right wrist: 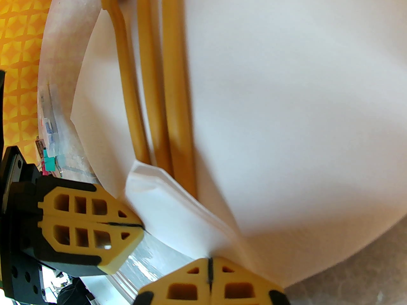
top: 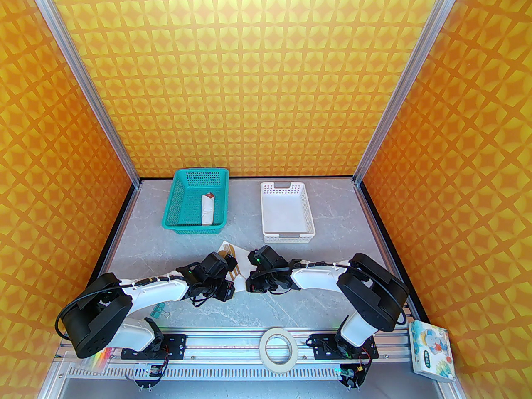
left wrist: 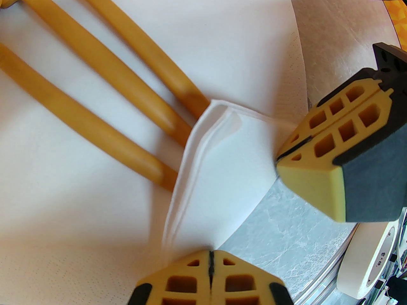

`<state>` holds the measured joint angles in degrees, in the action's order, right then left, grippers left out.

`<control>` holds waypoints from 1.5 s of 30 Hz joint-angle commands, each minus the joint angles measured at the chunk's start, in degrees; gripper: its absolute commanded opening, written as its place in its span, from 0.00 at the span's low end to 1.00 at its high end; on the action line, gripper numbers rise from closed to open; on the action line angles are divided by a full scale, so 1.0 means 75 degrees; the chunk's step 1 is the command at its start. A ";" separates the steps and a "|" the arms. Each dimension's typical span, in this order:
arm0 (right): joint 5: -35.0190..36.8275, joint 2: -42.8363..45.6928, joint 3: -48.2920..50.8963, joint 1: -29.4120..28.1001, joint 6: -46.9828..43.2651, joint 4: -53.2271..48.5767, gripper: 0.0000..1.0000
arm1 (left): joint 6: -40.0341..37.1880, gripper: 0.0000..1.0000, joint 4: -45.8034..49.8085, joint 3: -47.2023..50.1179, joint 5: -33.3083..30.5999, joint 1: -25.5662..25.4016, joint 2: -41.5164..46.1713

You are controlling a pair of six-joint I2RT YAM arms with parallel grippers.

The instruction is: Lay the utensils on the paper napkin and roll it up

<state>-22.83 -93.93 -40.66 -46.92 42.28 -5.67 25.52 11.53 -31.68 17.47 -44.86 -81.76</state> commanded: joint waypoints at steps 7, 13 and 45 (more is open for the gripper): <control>0.0826 0.0333 -0.0099 0.0009 -0.0332 -0.1028 0.00 | 0.0055 0.00 0.0390 0.0228 -0.0396 0.0055 -0.0056; 0.0980 0.0410 -0.0099 0.0077 -0.0317 -0.1197 0.00 | 0.0066 0.00 0.0392 0.0216 -0.0396 0.0045 -0.0022; -0.0201 0.0300 -0.0062 -0.0084 -0.0106 0.0268 0.00 | 0.0063 0.00 0.0326 0.0220 -0.0396 0.0040 0.0142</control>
<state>-23.18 -90.28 -40.82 -47.24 40.45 -5.69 25.52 11.51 -31.16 16.99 -44.88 -81.03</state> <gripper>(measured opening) 0.045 0.036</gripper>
